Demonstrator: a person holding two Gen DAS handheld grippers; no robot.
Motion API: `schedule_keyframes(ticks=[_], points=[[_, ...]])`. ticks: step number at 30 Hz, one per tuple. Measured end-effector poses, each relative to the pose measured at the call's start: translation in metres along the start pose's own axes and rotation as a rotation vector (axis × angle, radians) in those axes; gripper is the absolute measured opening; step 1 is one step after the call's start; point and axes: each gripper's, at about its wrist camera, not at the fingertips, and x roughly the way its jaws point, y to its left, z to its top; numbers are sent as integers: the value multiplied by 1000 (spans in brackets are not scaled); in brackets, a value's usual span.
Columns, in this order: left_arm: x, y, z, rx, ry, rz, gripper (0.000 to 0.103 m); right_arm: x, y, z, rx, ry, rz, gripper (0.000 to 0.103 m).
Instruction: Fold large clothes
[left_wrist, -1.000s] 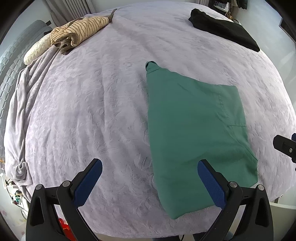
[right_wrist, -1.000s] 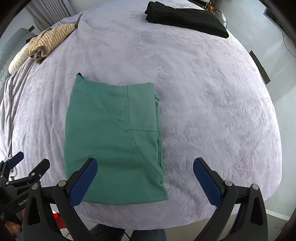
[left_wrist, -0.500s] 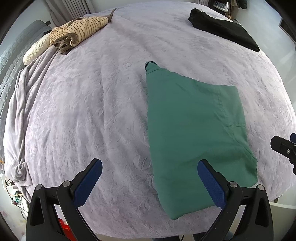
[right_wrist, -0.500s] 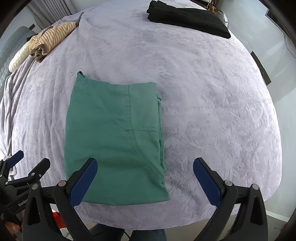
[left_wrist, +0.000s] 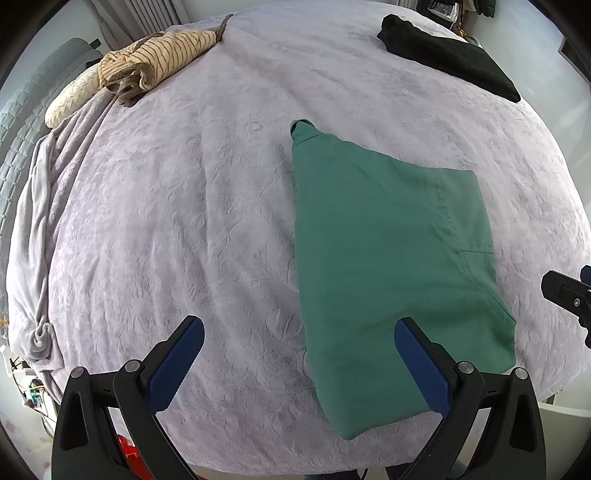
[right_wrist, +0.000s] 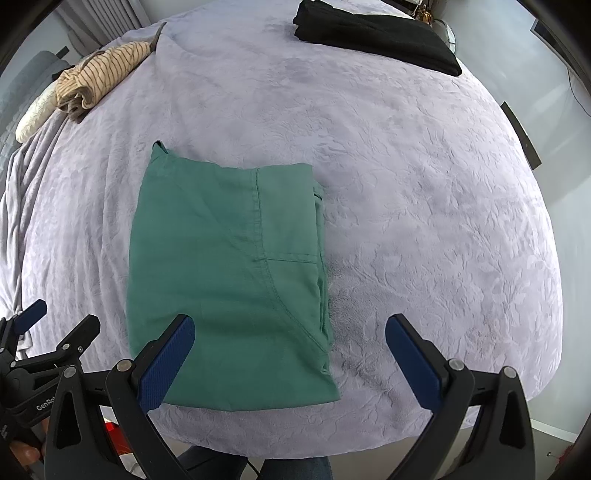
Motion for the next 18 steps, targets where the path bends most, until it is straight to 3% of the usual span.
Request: schedule_keyframes(ticks=[18], points=[[3, 3, -2, -8, 6, -1, 103, 2, -1, 1, -5, 2, 2, 103]])
